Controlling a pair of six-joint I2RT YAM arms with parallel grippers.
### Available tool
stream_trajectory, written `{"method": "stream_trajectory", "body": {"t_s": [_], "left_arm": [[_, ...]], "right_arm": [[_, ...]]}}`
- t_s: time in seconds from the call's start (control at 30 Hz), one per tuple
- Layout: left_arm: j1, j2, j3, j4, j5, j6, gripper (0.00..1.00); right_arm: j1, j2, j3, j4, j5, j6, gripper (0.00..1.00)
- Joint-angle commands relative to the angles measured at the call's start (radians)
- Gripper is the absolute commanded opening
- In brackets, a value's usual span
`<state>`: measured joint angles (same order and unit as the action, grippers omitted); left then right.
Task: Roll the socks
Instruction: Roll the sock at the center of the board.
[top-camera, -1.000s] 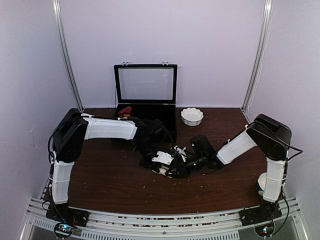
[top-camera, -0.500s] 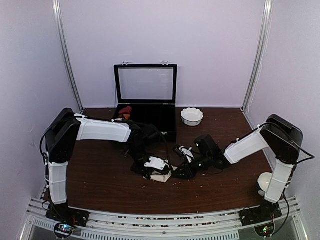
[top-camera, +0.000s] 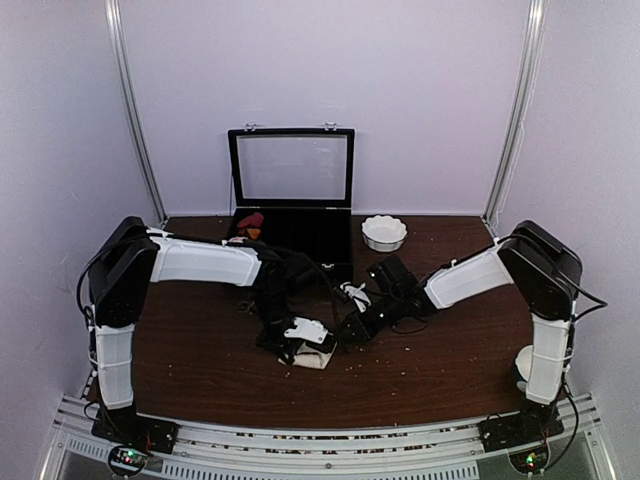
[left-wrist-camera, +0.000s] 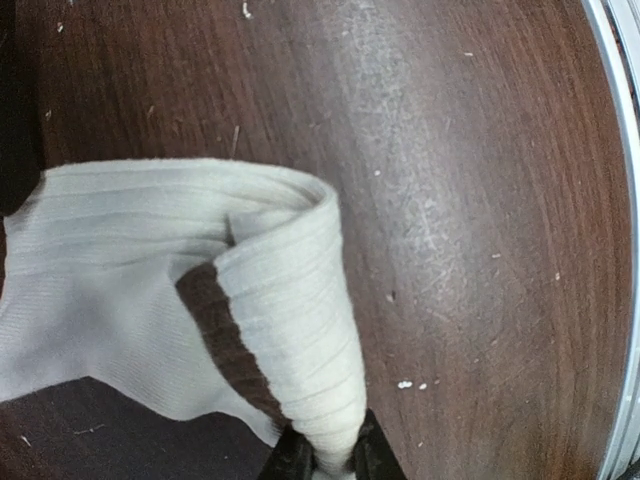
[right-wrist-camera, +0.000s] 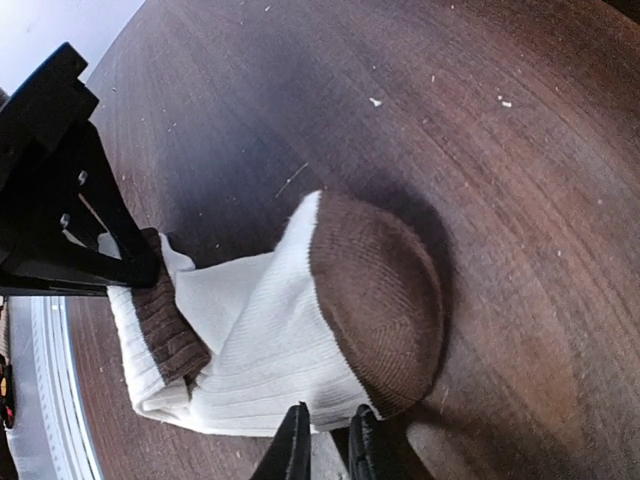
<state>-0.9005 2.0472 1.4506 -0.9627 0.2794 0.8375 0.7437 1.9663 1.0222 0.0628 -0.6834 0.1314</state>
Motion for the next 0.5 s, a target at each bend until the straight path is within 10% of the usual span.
{"method": "stream_trajectory", "body": {"t_s": [0.0, 0.47], "left_arm": [[-0.005, -0.028, -0.031, 0.012, -0.085, -0.043, 0.04], [-0.002, -0.042, -0.04, -0.035, -0.163, -0.182, 0.0]], "right_arm": [[0.0, 0.058, 0.026, -0.113, 0.082, -0.013, 0.15], [0.0, 0.138, 0.256, -0.172, 0.161, -0.008, 0.0]]}}
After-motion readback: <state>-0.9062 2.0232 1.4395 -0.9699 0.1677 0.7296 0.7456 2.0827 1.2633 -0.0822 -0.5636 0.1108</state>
